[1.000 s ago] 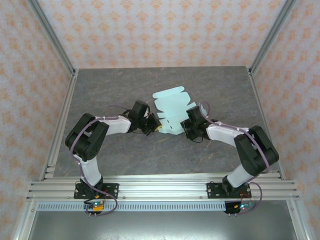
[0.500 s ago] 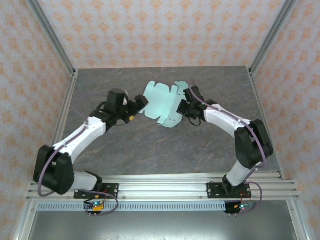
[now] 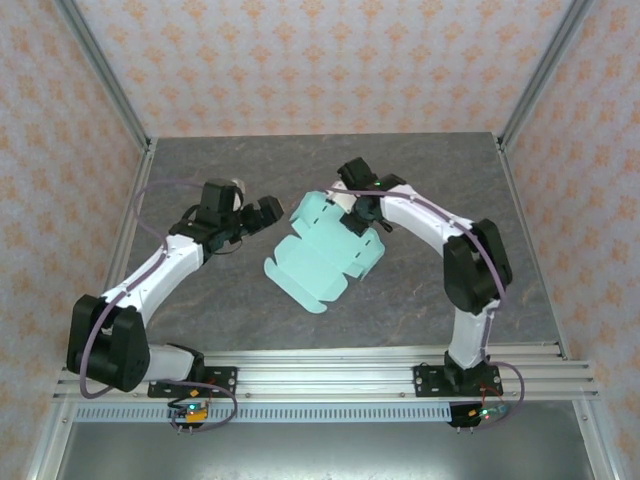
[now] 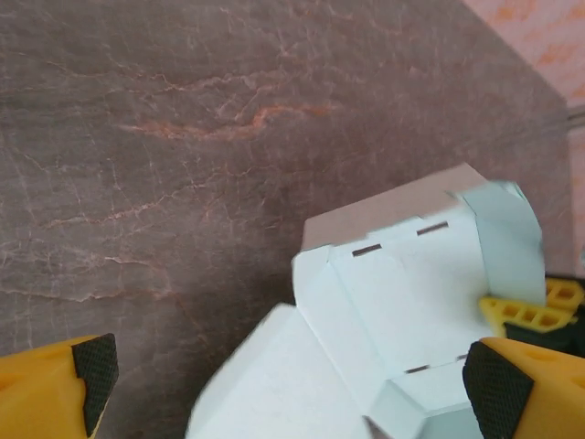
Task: Fold the paper box
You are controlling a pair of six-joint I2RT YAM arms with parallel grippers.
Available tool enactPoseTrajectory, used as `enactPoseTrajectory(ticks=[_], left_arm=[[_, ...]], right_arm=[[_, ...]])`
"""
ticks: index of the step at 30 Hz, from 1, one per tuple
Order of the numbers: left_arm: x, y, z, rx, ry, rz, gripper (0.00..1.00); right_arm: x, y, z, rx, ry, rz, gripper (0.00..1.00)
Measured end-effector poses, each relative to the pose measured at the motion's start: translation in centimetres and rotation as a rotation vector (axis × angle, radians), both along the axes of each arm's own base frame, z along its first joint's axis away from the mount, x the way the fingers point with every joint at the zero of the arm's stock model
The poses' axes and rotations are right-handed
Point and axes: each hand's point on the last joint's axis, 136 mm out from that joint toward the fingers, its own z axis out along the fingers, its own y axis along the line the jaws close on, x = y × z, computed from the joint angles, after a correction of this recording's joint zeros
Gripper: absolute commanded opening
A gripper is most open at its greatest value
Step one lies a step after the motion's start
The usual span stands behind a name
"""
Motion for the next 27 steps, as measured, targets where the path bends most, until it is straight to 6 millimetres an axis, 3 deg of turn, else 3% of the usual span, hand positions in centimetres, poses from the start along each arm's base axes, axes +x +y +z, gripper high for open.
enactPoseTrajectory(ticks=[8,12,15,16,19,21,24,25,27], left_arm=[[-0.5,-3.3,-4.3,0.127,-0.144,-0.197,1.00],[0.5,-4.3,-5.3,0.180,-0.202,-0.261,1.00],[1.3,-4.7,-6.8,0.215,-0.214,-0.296,0.93],[1.6,-4.8,-7.4,0.223,-0.216,-0.303,0.86],[2.6,-5.4,-8.7,0.241,-0.218,-0.334,0.53],[3.4,-6.0,-9.4,0.245,-0.220,-0.363,0.36],[4.4,-7.5,-9.9,0.226,-0.241,-0.424,0.23],[4.5,-7.8,-9.9,0.218,-0.254,-0.436,0.19],[4.4,-8.2,-9.9,0.208,-0.269,-0.453,0.12]], right_arm=[[0.8,-0.3,-0.8,-0.149,0.005,0.186,0.17],[0.7,0.2,-0.7,-0.140,0.006,0.232,0.18],[0.5,0.4,-0.7,-0.132,0.010,0.255,0.18],[0.5,0.5,-0.7,-0.128,0.011,0.263,0.18],[0.6,0.8,-0.7,-0.118,0.007,0.274,0.19],[0.7,1.1,-0.6,-0.104,0.001,0.278,0.20],[0.6,1.6,-0.2,-0.074,-0.009,0.287,0.23],[0.6,1.7,0.0,-0.062,-0.018,0.286,0.28],[0.6,1.9,0.5,-0.046,-0.036,0.279,0.62]])
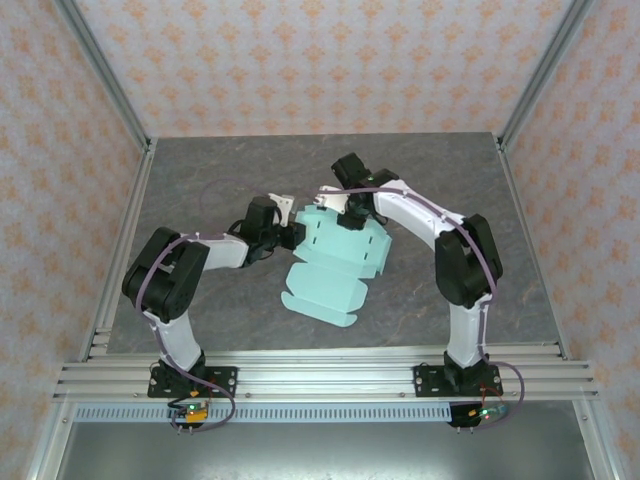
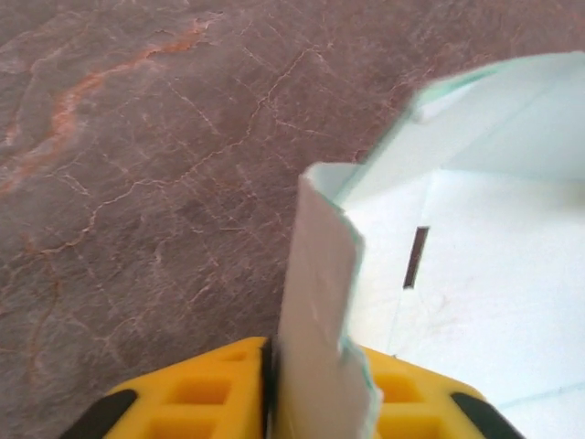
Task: Fold the paper box
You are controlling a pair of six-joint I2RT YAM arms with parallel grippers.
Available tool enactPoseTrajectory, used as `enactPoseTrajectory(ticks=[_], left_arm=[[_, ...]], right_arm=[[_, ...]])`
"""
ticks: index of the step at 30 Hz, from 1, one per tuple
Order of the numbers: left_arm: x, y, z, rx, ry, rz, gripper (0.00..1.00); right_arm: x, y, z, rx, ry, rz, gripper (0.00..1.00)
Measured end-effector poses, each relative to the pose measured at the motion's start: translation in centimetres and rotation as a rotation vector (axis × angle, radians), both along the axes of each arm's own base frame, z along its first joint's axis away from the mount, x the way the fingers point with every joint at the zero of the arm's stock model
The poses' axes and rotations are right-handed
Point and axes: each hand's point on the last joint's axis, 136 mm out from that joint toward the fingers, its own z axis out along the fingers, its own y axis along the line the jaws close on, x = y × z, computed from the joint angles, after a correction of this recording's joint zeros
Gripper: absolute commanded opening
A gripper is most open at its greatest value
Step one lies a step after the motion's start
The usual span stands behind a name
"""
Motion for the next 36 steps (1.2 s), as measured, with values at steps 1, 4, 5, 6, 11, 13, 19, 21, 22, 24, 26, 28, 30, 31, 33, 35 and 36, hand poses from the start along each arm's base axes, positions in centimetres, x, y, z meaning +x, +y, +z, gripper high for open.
enactPoseTrajectory(ticks=[1,4,5,6,11,13,19,21,22,24,26,28,30,31,33,35,36], left_arm=[[0.0,-0.1,0.1,-0.007,-0.008,-0.002,0.10],[0.0,-0.1,0.3,-0.031,-0.022,0.014,0.05],[0.0,0.1,0.3,-0.045,-0.021,0.033,0.04],[-0.1,0.3,0.3,-0.056,-0.020,0.054,0.02],[-0.7,1.5,-0.6,-0.118,0.017,0.169,0.00],[-0.9,1.9,-0.6,-0.142,0.017,0.213,0.00],[-1.2,1.1,2.3,-0.180,-0.070,0.214,0.00],[-1.2,0.4,3.8,-0.186,-0.122,0.198,0.00],[-1.2,0.0,4.5,-0.188,-0.150,0.188,0.00],[-1.3,-0.7,5.6,-0.191,-0.200,0.167,0.00],[-1.6,-1.2,5.9,-0.188,-0.229,0.154,0.00],[-1.9,-1.3,5.8,-0.173,-0.243,0.151,0.00],[-2.1,-1.2,5.4,-0.150,-0.253,0.154,0.00],[-2.1,-1.0,5.3,-0.142,-0.257,0.164,0.00],[-2.2,-0.9,5.2,-0.130,-0.266,0.168,0.00],[-2.1,-0.7,5.2,-0.122,-0.277,0.178,0.00],[-2.1,-0.6,5.2,-0.118,-0.281,0.181,0.00]], right_arm=[[0.0,0.1,0.4,0.011,-0.007,-0.013,0.63],[0.7,0.8,2.2,0.081,-0.018,-0.099,0.62],[1.0,1.2,3.1,0.123,-0.022,-0.139,0.63],[1.4,1.7,4.3,0.172,-0.028,-0.183,0.65],[2.4,1.8,11.9,0.519,-0.072,-0.601,0.70],[2.0,0.4,14.6,0.708,-0.024,-0.917,0.71],[-1.3,1.9,13.1,1.148,0.429,-1.519,0.70],[-2.2,2.7,10.2,1.146,0.547,-1.667,0.70],[-2.4,3.1,9.0,1.134,0.590,-1.735,0.70],[-1.9,3.5,7.5,1.137,0.648,-1.830,0.69],[-1.1,3.5,6.8,1.164,0.699,-1.911,0.68],[0.0,3.2,6.5,1.206,0.745,-1.973,0.68],[1.0,2.7,6.3,1.234,0.767,-2.019,0.68],[1.4,2.3,6.3,1.249,0.769,-2.041,0.68],[2.1,1.4,6.3,1.274,0.770,-2.077,0.68],[2.7,0.8,6.4,1.301,0.776,-2.107,0.60],[3.0,0.5,6.3,1.309,0.781,-2.122,0.55]])
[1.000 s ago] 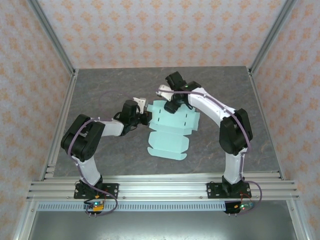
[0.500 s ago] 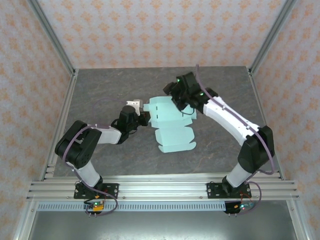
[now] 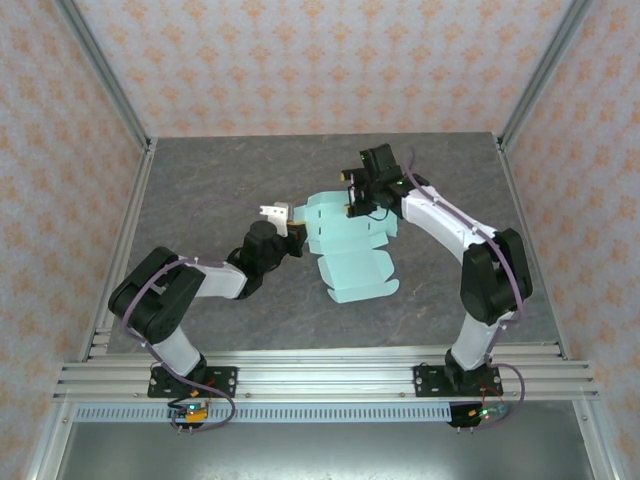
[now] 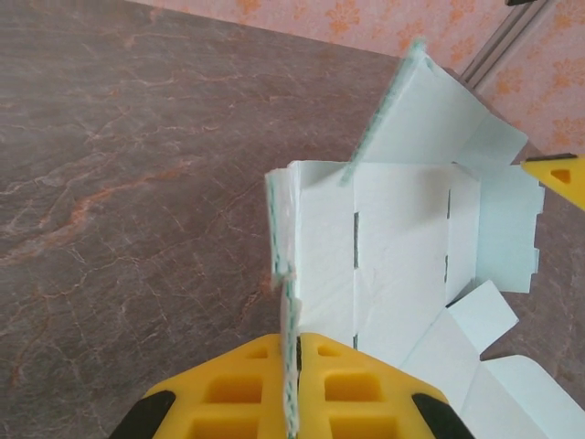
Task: Fold the paper box
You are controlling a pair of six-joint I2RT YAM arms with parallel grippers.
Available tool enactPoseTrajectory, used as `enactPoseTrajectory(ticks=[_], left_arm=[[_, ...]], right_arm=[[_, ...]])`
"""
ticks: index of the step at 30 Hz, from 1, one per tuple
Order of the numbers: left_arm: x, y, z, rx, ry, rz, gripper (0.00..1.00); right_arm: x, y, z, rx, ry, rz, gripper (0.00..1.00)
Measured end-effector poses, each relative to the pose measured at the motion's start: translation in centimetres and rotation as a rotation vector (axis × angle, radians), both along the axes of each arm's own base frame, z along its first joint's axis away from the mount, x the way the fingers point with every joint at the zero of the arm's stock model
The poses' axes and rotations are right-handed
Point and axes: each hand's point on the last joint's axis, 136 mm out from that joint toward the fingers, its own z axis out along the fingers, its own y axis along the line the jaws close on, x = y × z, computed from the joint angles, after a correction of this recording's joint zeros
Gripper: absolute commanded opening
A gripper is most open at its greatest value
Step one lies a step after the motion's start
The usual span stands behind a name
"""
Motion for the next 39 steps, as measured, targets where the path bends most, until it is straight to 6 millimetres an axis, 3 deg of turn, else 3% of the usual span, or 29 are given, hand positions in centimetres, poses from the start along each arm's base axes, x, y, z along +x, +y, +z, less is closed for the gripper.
enactPoseTrajectory(ticks=[5,8,11,13,18,20,23,29,33,39], left_arm=[[0.1,0.0,0.2,0.011,-0.017,0.013,0.00],[0.1,0.1,0.3,0.011,-0.021,0.020,0.00],[0.0,0.4,0.0,0.017,-0.021,0.034,0.01],[0.2,0.7,0.2,0.017,-0.025,0.054,0.05],[0.4,1.2,0.5,-0.002,-0.019,0.088,0.32],[0.2,1.8,0.8,-0.019,-0.011,0.104,0.48],[-0.2,3.3,2.0,-0.056,-0.017,0.129,0.59],[-2.7,4.9,4.1,-0.081,-0.053,0.122,0.62],[-4.2,5.7,3.1,-0.017,-0.038,0.111,0.63],[-3.6,6.7,-0.2,0.119,0.011,0.102,0.64]], right_arm=[[1.3,0.6,-1.7,0.047,0.046,-0.025,0.35],[1.9,1.3,-3.0,0.056,0.080,-0.019,0.34],[2.0,1.6,-3.6,0.064,0.094,-0.016,0.14],[1.8,1.7,-3.6,0.062,0.099,-0.005,0.09],[2.2,2.3,-3.0,0.056,0.043,0.047,0.07],[3.1,3.0,-2.0,0.083,-0.028,0.079,0.07],[4.1,3.8,-1.2,0.110,-0.141,0.129,0.04],[3.8,4.1,-2.7,0.091,-0.265,0.217,0.05],[3.8,4.8,-3.4,0.099,-0.324,0.273,0.05],[3.9,6.0,-4.0,0.140,-0.416,0.348,0.05]])
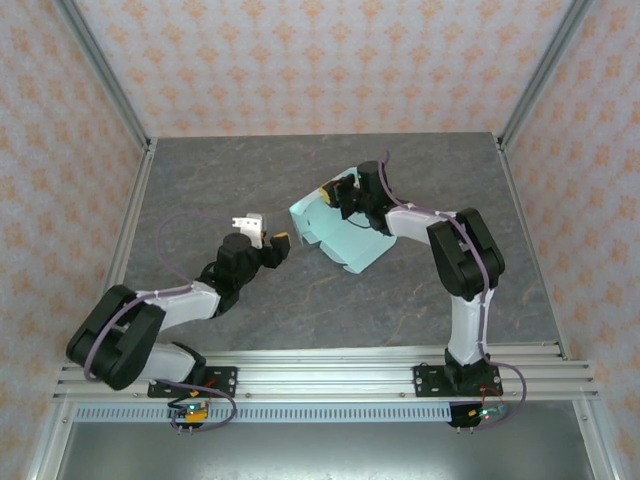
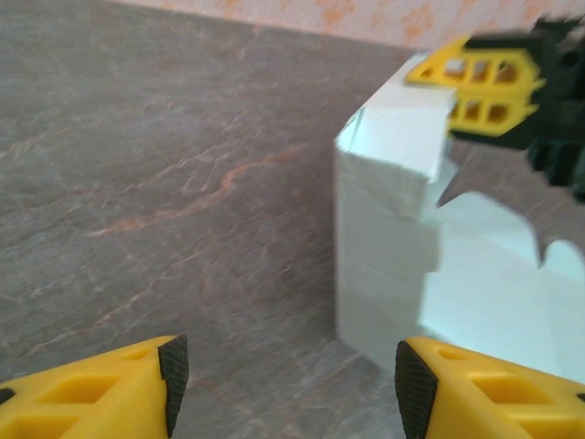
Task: Fold the paper box
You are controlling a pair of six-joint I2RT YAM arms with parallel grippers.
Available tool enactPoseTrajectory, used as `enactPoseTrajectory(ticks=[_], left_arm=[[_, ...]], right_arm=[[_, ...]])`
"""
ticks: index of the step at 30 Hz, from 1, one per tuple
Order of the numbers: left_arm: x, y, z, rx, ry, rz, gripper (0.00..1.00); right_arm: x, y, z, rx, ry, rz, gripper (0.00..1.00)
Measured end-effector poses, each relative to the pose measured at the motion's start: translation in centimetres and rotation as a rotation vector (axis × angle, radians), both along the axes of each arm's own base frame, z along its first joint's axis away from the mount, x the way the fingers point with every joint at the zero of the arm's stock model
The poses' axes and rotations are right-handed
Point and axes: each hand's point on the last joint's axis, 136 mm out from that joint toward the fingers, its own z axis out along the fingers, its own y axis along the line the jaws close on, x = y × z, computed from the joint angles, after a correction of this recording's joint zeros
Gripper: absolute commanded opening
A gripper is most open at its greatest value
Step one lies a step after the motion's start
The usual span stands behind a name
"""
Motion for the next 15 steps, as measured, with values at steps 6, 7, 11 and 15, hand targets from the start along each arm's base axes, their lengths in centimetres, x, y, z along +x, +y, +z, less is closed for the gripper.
enactPoseTrajectory(ticks=[6,7,11,15], left_arm=[[0.4,-0.7,-4.4,0.086,0.083,-0.059,0.63],[0.6,-0.9,-4.5,0.092,0.083,-0.067,0.63],[2.0,-1.8,-3.6,0.097,0.042,-0.095,0.62],[3.0,-2.6,-2.1,0.110,-0.009,-0.129,0.57]], right_arm=[[-0.4,0.8,0.7,0.030,-0.091,0.067,0.06],[-0.5,0.9,0.8,0.032,-0.102,0.077,0.06],[-1.0,1.0,0.8,0.041,-0.137,0.107,0.05],[-1.4,0.9,-0.1,0.046,-0.140,0.118,0.05]])
